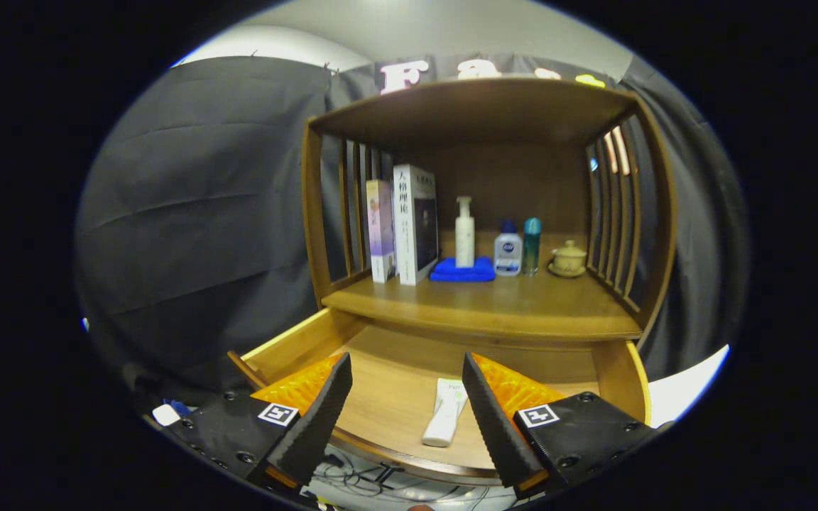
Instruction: Pull open the drawer, take out the items inside it, and place them on the countertop above the cabinet.
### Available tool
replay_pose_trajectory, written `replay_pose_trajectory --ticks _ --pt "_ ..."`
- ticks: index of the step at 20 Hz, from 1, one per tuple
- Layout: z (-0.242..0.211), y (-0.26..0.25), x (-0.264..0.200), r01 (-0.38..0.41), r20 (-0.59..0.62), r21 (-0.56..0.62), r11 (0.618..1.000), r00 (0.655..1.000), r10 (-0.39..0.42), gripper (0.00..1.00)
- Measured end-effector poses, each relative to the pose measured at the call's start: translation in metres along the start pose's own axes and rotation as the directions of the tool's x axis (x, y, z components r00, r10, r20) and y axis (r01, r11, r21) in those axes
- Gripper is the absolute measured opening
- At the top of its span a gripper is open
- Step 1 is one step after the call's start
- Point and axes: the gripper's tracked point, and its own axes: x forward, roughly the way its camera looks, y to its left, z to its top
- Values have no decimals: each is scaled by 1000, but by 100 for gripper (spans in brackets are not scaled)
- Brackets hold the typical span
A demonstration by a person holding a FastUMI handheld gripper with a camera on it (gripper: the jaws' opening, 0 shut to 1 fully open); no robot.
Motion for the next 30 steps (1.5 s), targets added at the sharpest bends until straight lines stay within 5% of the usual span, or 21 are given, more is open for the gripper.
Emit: replay_pose_trajectory --ticks 4,8,17,22,27,29,30 --pt "-14 3 37 -91 -188 44 995 977 98 93" --pt "-24 -10 67 -105 -326 30 994 939 109 93" --pt "-96 -35 87 -150 -663 -10 989 741 106 93" --pt "-114 -42 93 -171 -721 4 985 682 121 93" --pt "-127 -45 96 -183 -771 -7 983 627 111 58" --pt "-135 -45 96 -189 -774 -23 982 624 102 58" --pt "-127 -43 92 -197 -775 -27 980 623 104 49"
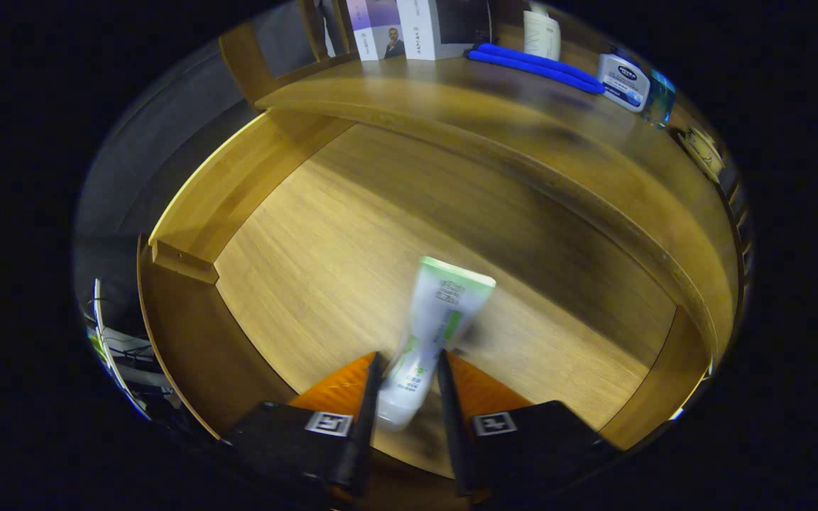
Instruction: Pull open the drawer, take out the items inside it, and place them on the countertop above the cabinet.
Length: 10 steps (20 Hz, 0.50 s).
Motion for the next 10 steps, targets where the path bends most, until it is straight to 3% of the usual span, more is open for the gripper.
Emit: replay_pose_trajectory --ticks 4,10 --pt "10 -3 -7 59 66 -106 993 996 -53 11" --pt "19 1 -32 54 174 -131 990 984 -31 11"
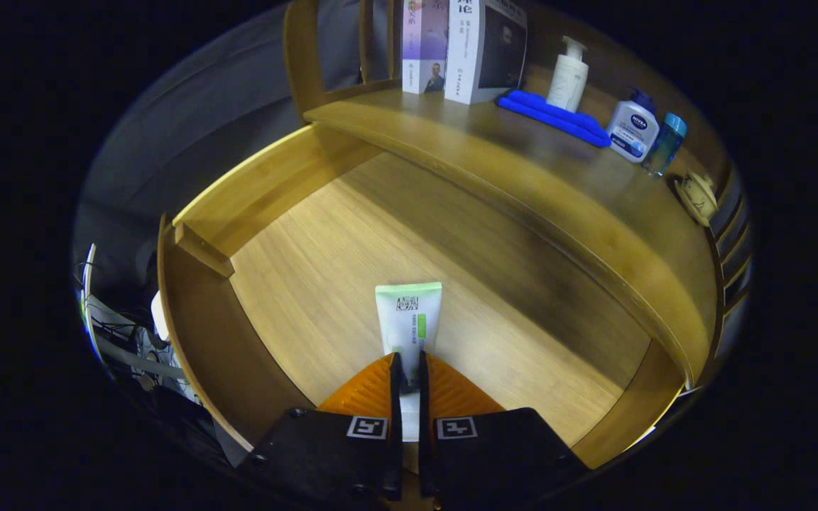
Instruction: Pull open the drawer, take out the items inside it, and place them on the countertop above the cabinet.
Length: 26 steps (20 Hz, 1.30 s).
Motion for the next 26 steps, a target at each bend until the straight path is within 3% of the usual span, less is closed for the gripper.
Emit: replay_pose_trajectory --ticks 6,10,15,18,20,24,26 --pt "43 16 -55 -60 164 4 998 985 58 9" --pt "71 10 -86 -54 250 -8 998 967 55 9" --pt "32 25 -53 -137 34 -26 990 990 138 8" --pt "13 22 -21 -124 -74 -65 990 990 119 30" --pt "-1 27 -8 -134 -145 -79 988 982 121 34" --pt "-25 31 4 -154 -243 -120 981 962 122 57" --pt "-23 38 6 -181 -250 -77 980 955 157 66"
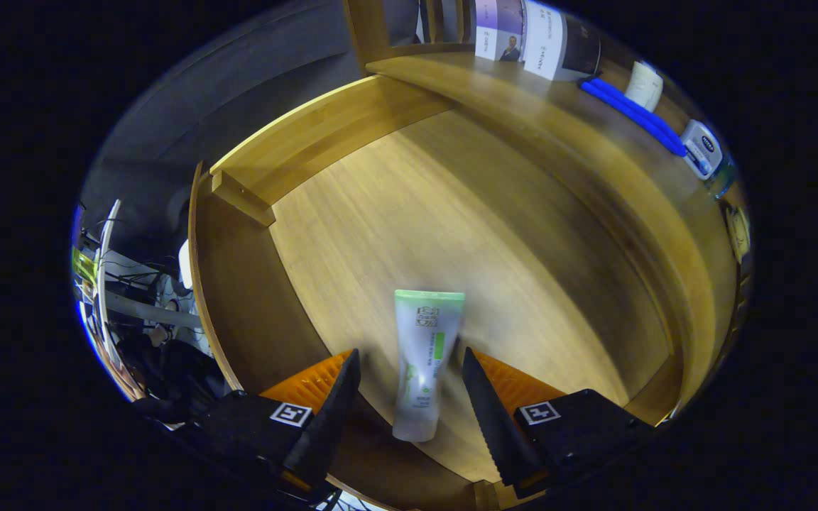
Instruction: Pull open the drawer, take out the items inside it, and place them on the countertop above the cabinet.
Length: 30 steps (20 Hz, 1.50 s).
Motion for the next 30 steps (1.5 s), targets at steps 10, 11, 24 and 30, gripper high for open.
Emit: replay_pose_trajectory --ticks 10,11,24,30 --pt "-14 -19 26 -6 -55 -7 1000 998 5 40" --pt "-15 -21 24 25 -46 -31 999 999 -26 31" --pt "59 -18 -80 54 345 10 999 937 -54 31" --pt "111 -76 -134 118 483 211 970 851 -208 30"
